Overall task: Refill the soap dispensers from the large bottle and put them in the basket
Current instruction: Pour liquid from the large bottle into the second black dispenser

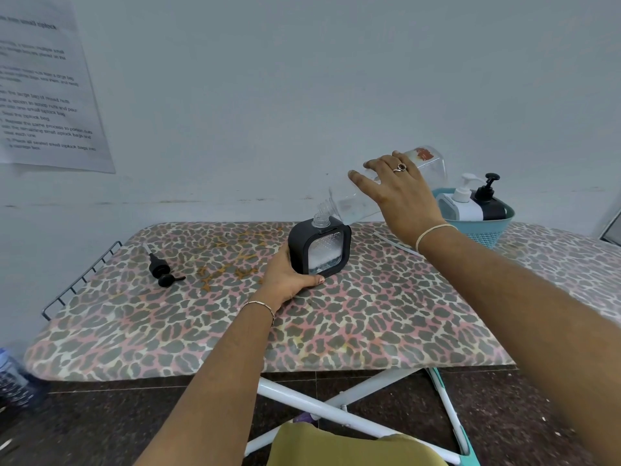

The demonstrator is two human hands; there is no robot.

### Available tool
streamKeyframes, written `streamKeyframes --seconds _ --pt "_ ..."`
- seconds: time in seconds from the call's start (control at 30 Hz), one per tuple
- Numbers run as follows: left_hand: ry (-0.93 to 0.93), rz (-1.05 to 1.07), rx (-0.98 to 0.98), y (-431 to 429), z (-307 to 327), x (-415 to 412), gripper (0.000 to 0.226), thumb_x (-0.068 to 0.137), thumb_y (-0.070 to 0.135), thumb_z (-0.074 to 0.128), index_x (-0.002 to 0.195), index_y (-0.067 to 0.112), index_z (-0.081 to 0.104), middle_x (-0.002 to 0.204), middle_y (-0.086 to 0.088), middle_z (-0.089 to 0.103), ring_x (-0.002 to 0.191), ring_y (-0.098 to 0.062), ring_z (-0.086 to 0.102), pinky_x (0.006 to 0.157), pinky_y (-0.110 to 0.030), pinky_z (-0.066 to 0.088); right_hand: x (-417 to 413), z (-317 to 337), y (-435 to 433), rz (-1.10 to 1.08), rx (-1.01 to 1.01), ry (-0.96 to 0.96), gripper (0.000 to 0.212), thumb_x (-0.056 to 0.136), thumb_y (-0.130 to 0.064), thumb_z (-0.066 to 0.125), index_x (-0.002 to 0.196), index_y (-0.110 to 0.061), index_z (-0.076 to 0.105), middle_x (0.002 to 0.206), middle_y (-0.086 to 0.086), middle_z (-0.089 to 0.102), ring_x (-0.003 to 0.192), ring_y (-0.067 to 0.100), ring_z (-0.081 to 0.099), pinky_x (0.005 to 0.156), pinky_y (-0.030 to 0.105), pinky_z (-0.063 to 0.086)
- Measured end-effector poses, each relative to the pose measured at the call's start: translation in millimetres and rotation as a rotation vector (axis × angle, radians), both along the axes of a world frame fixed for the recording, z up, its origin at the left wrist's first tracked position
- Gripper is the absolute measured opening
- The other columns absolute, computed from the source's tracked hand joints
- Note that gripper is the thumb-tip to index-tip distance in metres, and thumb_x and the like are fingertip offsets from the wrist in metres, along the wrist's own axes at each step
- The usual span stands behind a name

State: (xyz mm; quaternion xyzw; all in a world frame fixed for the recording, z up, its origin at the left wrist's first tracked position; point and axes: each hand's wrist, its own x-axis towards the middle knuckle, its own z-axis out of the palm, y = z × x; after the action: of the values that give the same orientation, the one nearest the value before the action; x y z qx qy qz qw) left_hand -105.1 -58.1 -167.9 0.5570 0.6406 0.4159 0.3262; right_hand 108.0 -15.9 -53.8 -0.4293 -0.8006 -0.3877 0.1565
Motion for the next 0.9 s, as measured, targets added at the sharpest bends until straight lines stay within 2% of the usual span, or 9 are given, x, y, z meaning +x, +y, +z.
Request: streamKeyframes --seconds 0.33,0.5,0.7,0.9 --pt "-0.005 -0.001 0.012 0.8 -2.4 -1.1 0.084 0.058 0.015 0.092 0.130 0.017 0.049 0.126 0.001 0.061 0.117 -0.019 0.056 0.100 -0.035 0.045 -0.8 2.3 -1.4 0.000 -0.015 -0.008 0.072 0.064 0.015 0.054 0.132 -0.009 0.052 0.122 0.024 0.055 0.112 0.041 0.051 0.110 0.051 0.029" --pt "-0.016 -0.008 0.019 0.7 -2.7 -0.9 0.087 0.058 0.015 0.091 0.133 0.017 0.047 0.129 0.000 0.059 0.119 -0.019 0.055 0.103 -0.037 0.044 -0.7 2.3 -0.5 0.012 -0.005 -0.004 0.074 0.061 0.017 0.056 0.130 -0.008 0.053 0.119 0.024 0.056 0.111 0.041 0.052 0.110 0.051 0.030" --pt "-0.021 -0.010 0.027 0.0 -1.9 -0.7 0.085 0.059 0.013 0.091 0.132 0.017 0.048 0.129 0.000 0.059 0.119 -0.018 0.054 0.100 -0.031 0.043 -0.5 2.5 0.5 0.013 0.000 -0.017 0.074 0.061 0.017 0.059 0.130 -0.009 0.053 0.119 0.024 0.056 0.108 0.041 0.053 0.109 0.051 0.031" --pt "-0.014 -0.005 0.020 1.2 -3.2 -1.0 0.089 0.057 0.016 0.092 0.133 0.018 0.047 0.129 0.002 0.059 0.120 -0.018 0.054 0.103 -0.036 0.044 -1.2 4.3 -0.5 0.015 -0.001 -0.032 0.075 0.060 0.017 0.058 0.130 -0.008 0.053 0.119 0.025 0.055 0.109 0.042 0.053 0.110 0.052 0.030"
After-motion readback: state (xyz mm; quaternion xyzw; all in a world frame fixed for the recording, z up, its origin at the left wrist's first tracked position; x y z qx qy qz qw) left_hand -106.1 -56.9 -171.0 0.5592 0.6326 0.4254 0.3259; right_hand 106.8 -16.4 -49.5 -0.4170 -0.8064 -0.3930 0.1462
